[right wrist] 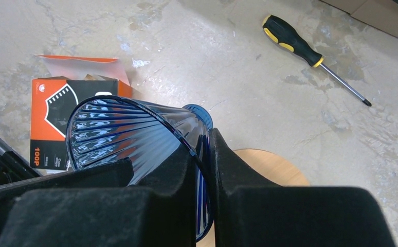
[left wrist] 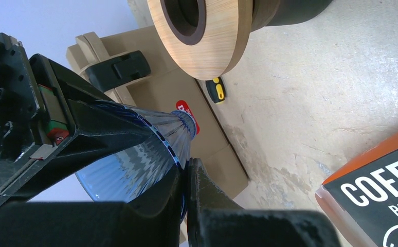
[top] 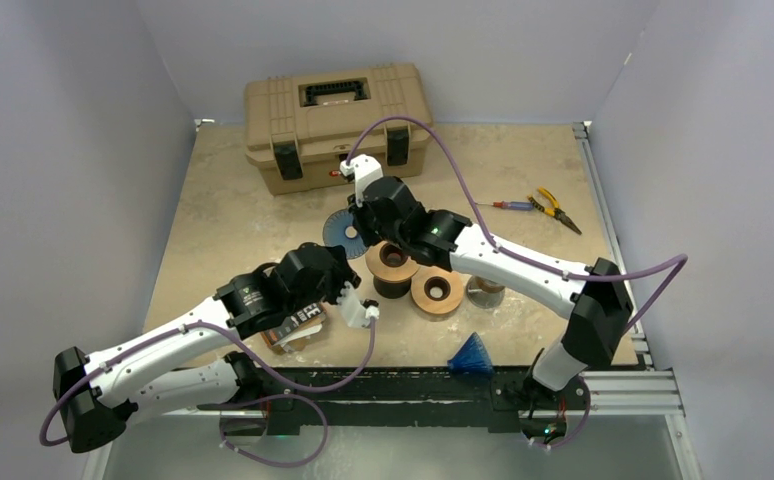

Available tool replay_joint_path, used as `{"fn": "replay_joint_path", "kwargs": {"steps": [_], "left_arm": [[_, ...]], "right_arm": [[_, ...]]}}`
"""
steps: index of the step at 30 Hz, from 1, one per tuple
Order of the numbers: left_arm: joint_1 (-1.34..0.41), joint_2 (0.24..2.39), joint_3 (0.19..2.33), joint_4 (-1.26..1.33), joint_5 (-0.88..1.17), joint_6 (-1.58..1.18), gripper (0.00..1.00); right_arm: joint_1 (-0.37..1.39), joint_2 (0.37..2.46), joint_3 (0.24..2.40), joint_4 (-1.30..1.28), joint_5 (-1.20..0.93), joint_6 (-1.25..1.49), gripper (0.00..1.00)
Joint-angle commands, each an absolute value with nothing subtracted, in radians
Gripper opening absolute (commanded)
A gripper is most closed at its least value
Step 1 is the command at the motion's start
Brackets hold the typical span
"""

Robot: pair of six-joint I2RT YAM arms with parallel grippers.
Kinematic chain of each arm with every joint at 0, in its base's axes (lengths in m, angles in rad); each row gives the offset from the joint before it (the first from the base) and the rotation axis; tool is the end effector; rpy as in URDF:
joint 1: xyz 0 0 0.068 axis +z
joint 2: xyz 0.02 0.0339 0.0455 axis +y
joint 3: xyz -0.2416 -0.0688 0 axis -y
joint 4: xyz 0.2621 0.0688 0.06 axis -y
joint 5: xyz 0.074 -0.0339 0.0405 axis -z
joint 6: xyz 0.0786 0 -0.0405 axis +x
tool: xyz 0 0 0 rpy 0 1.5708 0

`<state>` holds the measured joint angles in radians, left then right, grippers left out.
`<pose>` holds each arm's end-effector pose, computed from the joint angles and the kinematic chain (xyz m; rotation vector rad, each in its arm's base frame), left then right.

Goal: Place the coffee filter in the dripper
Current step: Pick up the coffee dripper from the center of the board.

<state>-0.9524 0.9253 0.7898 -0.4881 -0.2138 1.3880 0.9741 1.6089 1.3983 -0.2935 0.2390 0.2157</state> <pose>0.1671 -0.2062 0.2425 1.9927 0.9762 0.4775 0.2569 0.3450 0.2862 -0.6360 1.9963 0.4837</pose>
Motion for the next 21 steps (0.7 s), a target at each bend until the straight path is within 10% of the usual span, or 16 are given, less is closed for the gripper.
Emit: {"fn": "replay_joint_path", "kwargs": {"steps": [1,7,11,21], "left_arm": [[-0.959,0.913,0.807,-0.461,-0.203,1.359,0.00],[-0.959,0.900,0.806,-0.442,-0.195,1.328,0.18],[-0.959,0.883,0.798,-0.417,-0.173,1.318,0.85],[-0.959,0.853,0.821,-0.364,-0.046,1.204,0.96]], "right_arm": [[0.977,1.557,1.401,-0.263,0.258,0.227,0.00],[0.977,1.551,1.399,-0.262,0.253,0.229,0.00],[0.977,1.548,1.396,-0.266,0.224,0.249,0.00],[0.976,1.562,1.408,-0.278,0.211,0.249,0.00]]}}
